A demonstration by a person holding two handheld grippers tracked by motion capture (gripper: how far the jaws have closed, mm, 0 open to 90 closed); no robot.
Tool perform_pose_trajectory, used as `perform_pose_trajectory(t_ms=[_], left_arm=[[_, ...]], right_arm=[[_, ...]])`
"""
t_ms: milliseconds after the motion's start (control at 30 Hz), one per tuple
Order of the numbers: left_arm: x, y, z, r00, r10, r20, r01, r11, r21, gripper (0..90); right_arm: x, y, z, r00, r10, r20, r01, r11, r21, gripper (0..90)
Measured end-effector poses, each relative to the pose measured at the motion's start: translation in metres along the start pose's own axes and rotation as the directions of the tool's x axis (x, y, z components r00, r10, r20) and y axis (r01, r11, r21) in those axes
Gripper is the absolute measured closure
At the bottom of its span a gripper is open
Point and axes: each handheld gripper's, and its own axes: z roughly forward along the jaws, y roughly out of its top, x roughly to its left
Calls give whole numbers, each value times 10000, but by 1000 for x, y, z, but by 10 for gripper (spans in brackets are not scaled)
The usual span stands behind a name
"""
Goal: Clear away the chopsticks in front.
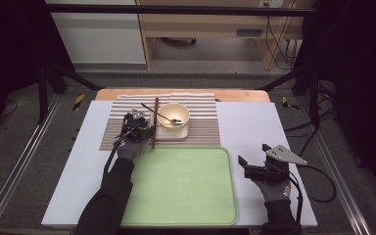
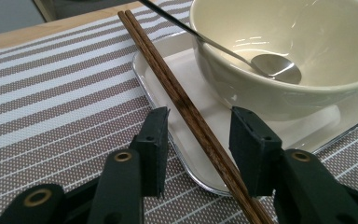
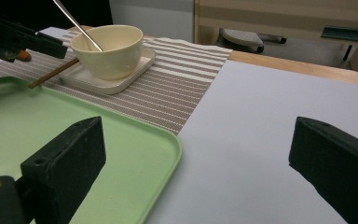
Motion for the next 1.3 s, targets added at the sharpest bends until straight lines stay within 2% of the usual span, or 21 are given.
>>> perform_pose_trajectory(t_ms=[233, 500, 733, 900, 1000, 1133, 1300], left_arm=[[1, -3, 7, 9998, -124, -148, 128, 9995, 299, 680], [-1, -4, 10, 9998, -185, 28, 184, 9995, 268, 706], [-2, -4, 12, 9995, -305, -72, 307, 9990, 328, 804], [-2, -4, 9, 9997, -188, -161, 196, 9986, 498, 831], [-3, -5, 6, 9999, -70, -128, 78, 9978, 664, 840], [-4, -6, 5, 9999, 5, -101, 2, 9979, 646, 838], [-3, -3, 6, 9998, 13, -209, -6, 9994, 353, 781]], right_arm=[[0, 0, 0, 10000, -15, -18, 15, 10000, 11, 44], [0, 0, 1, 10000, -8, 12, 8, 10000, 43, 48], [1, 0, 1, 10000, 3, 25, -3, 10000, 54, 51], [1, -1, 2, 10000, -56, 27, 56, 9999, 83, 52], [1, -1, 1, 10000, -60, 35, 60, 9999, 84, 53], [0, -1, 1, 10000, -67, 57, 66, 9999, 84, 53], [1, 0, 1, 10000, 6, 31, -6, 10000, 62, 53]])
